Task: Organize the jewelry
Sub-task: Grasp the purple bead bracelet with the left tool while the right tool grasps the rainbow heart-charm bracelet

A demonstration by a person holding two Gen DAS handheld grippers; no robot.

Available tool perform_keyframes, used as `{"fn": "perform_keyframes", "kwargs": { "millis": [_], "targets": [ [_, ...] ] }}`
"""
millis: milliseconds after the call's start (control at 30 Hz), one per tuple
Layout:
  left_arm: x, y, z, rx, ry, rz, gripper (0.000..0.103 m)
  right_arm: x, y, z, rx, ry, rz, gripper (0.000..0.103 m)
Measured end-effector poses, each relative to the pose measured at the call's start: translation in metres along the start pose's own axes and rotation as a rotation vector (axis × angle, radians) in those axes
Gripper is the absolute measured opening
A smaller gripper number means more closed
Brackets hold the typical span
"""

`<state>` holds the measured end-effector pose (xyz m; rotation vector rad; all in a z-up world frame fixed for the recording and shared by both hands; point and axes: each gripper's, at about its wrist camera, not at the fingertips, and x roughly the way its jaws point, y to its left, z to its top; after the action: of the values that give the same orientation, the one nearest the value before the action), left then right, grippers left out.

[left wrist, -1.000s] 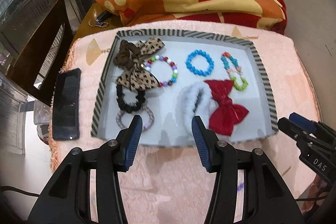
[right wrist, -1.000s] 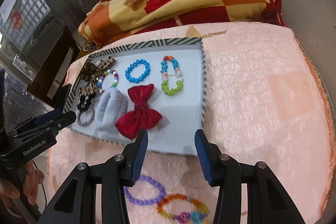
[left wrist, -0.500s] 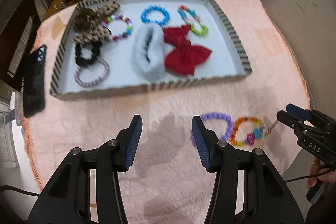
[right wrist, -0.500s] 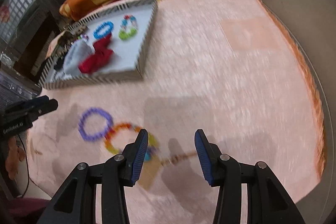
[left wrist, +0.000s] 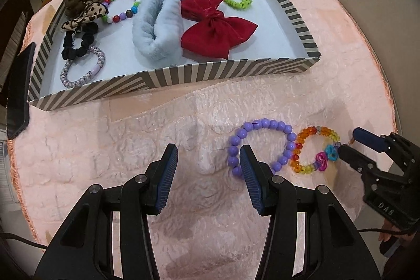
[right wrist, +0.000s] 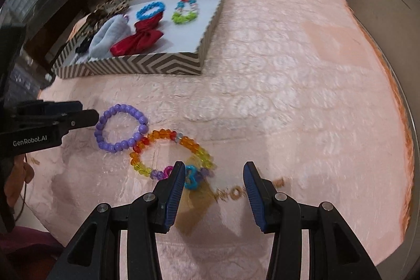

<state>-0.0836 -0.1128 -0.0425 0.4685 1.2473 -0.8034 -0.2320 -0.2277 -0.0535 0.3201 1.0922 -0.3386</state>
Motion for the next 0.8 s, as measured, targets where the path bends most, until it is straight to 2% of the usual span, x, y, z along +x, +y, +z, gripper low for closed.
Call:
{"fn": "perform_keyframes", "kwargs": {
  "millis": [233,367,500,533,600,633,667,700,800],
  "targets": [
    [0.015,-0.010,0.002,0.021,0.028,0.010,0.050,0.013,0.005,0.009,-0.058,0.015,-0.010,0.044],
    [0.023,-0.021,0.004,0.046,0.019,0.055,0.050,0.018,0.006,0.013,-0.069,0.013,-0.003,0.043],
    [0.028,-0.029,0.007,0.069,0.013,0.074,0.050,0.023,0.011,0.013,-0.105,0.009,-0.011,0.031],
    [0.029,-0.031,0.007,0.082,0.008,0.081,0.048,0.023,0.013,0.013,-0.111,0.003,-0.004,0.025],
    [0.030,-0.041,0.011,0.105,-0.010,0.094,0.026,0.022,0.014,0.013,-0.117,-0.006,0.002,0.020],
    [0.031,-0.043,0.013,0.107,-0.014,0.088,0.020,0.022,0.015,0.013,-0.123,-0.010,0.004,0.012],
    [0.030,-0.044,0.013,0.103,-0.012,0.080,0.013,0.022,0.016,0.013,-0.128,-0.010,0.001,0.009],
    [0.031,-0.043,0.016,0.091,-0.007,0.072,0.009,0.021,0.017,0.014,-0.131,-0.010,-0.003,0.009],
    [0.026,-0.036,0.019,0.063,0.002,0.027,0.008,0.013,0.016,0.018,-0.113,-0.027,0.014,0.009]
  ]
}}
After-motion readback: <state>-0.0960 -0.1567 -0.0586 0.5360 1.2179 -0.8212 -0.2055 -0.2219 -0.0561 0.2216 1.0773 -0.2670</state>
